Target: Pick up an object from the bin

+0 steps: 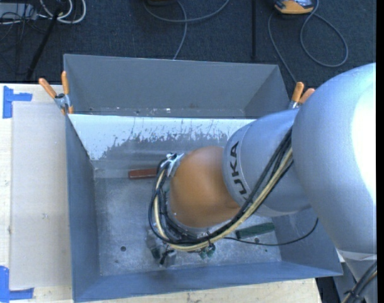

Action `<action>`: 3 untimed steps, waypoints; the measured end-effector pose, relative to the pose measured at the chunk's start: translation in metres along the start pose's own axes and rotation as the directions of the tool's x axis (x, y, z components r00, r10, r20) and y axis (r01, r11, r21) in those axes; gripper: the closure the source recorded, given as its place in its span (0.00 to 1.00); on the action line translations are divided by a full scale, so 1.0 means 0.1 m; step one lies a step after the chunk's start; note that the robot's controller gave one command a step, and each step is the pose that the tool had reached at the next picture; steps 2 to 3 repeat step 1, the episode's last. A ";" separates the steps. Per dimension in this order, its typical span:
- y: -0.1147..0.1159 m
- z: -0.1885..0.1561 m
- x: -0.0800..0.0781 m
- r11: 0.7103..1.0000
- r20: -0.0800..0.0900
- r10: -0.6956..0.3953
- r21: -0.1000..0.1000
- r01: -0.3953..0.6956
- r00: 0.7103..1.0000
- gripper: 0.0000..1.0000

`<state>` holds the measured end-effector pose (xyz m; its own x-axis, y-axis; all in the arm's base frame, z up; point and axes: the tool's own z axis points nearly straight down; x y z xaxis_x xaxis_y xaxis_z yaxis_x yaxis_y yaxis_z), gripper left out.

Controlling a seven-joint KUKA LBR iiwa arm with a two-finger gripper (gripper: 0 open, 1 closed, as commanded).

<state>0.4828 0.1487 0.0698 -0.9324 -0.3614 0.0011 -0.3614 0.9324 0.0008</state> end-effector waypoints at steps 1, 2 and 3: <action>0.18 -1.55 -0.54 0.998 0.011 0.063 0.000 -0.063 0.998 1.00; 0.18 -1.55 -0.54 0.998 0.011 0.063 0.000 -0.063 0.998 1.00; 0.18 -1.55 -0.54 0.998 0.011 0.063 0.000 -0.063 0.998 1.00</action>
Offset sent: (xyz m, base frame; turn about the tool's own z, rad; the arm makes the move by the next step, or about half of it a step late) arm 0.0416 0.0349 0.1510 0.0639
